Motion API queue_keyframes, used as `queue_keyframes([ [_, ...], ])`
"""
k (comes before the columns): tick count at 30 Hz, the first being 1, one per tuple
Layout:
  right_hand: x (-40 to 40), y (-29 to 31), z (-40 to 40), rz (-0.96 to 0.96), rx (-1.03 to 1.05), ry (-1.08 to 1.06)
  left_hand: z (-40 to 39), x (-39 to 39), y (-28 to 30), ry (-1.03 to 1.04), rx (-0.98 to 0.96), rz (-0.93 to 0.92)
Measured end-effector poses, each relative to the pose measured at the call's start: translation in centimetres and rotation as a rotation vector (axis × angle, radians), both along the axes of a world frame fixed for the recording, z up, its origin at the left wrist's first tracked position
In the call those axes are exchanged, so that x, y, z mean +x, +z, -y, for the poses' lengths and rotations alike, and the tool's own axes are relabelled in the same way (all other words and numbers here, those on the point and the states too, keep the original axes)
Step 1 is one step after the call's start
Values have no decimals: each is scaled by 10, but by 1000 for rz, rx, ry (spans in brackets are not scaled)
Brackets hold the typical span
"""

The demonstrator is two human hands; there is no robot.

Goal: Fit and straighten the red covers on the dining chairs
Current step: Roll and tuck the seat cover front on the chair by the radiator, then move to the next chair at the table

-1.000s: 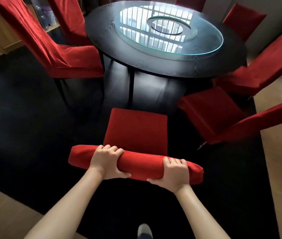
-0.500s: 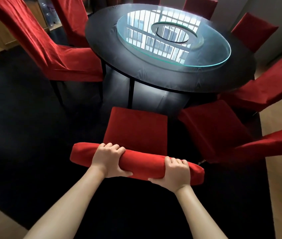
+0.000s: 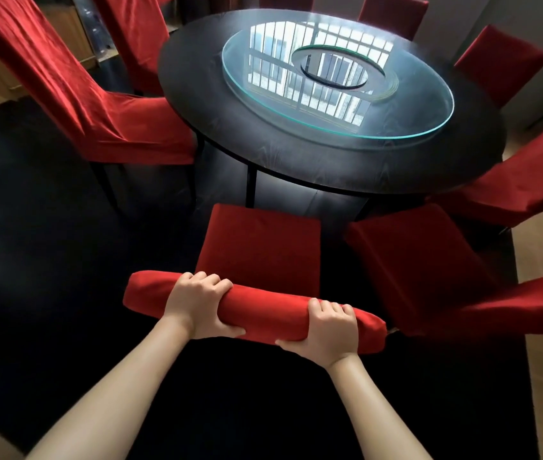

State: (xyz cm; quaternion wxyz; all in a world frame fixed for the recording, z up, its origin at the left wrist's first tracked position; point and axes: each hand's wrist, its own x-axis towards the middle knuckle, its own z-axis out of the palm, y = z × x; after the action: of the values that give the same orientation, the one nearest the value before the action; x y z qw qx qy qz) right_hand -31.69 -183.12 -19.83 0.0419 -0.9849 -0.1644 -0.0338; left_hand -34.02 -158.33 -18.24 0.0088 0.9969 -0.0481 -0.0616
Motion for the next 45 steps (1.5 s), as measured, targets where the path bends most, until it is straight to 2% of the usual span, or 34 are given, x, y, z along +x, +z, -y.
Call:
queue_keyframes([
  [33,13,-3,-1,77,-21,42,-6,15,-2,-14,58,-8],
  [36,12,1,-1,54,-56,54,-5,13,0,9,60,-31],
  [40,9,11,-4,3,-111,22,-6,-3,6,104,-31,-41],
  [45,19,41,-58,43,-10,41,-57,-19,31,229,-35,44],
])
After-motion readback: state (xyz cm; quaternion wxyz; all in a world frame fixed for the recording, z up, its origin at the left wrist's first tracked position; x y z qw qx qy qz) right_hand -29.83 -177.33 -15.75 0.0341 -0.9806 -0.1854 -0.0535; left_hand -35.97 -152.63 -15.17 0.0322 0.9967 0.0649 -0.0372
